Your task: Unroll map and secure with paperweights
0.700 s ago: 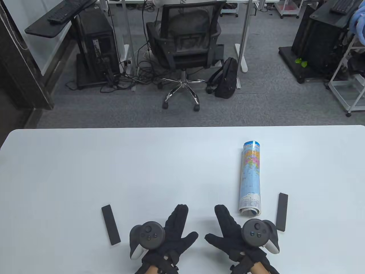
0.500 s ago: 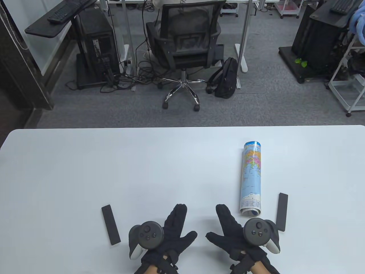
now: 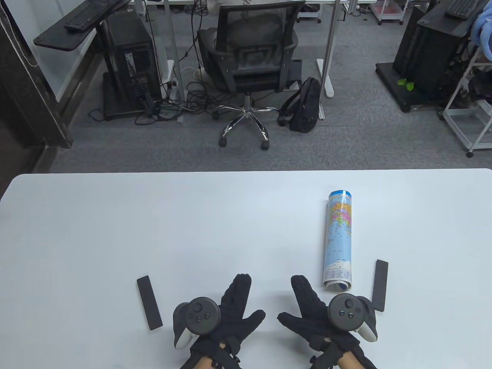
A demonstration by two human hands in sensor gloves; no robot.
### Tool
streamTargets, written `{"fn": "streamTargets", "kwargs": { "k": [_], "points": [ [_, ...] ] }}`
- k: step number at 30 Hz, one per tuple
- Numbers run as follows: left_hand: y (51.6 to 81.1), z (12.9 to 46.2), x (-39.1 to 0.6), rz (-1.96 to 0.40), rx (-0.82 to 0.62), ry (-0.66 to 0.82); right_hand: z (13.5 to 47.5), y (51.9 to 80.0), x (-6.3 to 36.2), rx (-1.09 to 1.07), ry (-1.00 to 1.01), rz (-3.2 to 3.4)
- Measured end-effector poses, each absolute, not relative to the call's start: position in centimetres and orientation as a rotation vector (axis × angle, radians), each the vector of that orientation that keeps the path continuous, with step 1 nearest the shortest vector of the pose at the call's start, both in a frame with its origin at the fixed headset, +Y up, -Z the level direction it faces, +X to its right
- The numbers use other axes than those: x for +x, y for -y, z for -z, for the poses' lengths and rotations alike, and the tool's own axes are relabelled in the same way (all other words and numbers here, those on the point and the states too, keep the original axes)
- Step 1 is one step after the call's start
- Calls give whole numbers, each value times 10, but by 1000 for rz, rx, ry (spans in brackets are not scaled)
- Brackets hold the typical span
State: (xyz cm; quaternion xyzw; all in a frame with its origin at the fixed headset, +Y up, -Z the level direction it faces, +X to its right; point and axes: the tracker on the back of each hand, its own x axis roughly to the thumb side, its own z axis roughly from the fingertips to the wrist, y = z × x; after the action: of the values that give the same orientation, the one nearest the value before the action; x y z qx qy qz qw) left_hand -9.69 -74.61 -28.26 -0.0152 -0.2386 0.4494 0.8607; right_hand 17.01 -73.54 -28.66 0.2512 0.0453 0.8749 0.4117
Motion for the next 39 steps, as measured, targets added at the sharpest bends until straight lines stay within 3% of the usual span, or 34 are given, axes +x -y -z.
{"fn": "streamTargets", "kwargs": {
  "k": [12,23,31,39],
  "points": [
    [746,282,-94,-934,-31,514,282,727,170,642,-98,-2188],
    [744,282,-91,-944,-29,534,277,695,177,628,35,-2178],
    [742,281,-91,-953,-22,534,300,669,181,432,145,-2366],
    [741,281,-93,-955,-7,531,344,699,175,139,-30,-2678]
  ]
}}
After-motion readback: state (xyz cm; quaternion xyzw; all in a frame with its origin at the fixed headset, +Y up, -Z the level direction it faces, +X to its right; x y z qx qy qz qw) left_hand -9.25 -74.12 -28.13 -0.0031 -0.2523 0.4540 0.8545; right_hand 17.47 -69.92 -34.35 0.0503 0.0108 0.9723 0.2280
